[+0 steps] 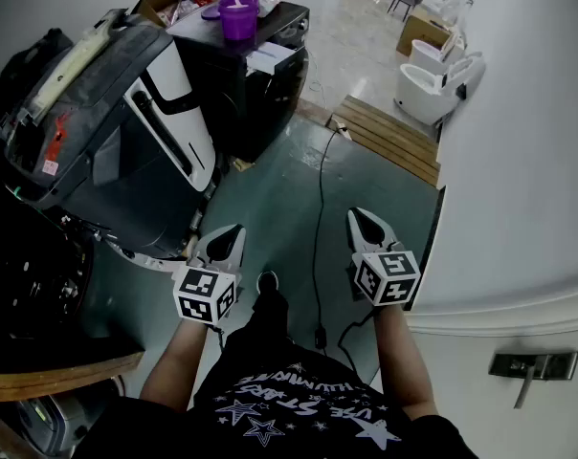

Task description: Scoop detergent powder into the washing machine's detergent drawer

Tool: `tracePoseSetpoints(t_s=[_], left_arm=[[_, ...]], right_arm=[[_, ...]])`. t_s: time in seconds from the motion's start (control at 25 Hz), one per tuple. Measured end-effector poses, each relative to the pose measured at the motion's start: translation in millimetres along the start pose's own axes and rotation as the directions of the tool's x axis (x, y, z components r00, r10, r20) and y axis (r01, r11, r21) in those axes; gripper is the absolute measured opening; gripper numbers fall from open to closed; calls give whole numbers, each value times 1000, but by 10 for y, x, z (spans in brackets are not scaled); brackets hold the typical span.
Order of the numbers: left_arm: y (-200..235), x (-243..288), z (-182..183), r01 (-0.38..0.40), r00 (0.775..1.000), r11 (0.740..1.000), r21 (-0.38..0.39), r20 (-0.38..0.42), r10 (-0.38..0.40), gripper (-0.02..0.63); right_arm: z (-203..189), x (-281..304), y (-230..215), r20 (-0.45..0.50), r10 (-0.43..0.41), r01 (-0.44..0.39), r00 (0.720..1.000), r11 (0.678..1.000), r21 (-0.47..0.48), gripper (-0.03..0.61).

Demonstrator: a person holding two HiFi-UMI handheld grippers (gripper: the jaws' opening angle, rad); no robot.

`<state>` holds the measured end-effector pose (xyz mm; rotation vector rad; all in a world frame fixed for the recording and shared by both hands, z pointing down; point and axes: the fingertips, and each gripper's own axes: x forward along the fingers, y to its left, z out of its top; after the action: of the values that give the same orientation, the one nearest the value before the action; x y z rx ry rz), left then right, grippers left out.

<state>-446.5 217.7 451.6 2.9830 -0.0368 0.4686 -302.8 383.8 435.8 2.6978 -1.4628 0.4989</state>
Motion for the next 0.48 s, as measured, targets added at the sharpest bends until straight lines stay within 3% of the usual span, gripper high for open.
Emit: tracePoseSetpoints(t_s=[0.48], left_arm=[[-150, -464, -93, -8, 1000, 1000, 1, 23, 8, 0]], right_arm=[[-181, -353, 266, -4, 3, -3, 1000, 1000, 3, 25]])
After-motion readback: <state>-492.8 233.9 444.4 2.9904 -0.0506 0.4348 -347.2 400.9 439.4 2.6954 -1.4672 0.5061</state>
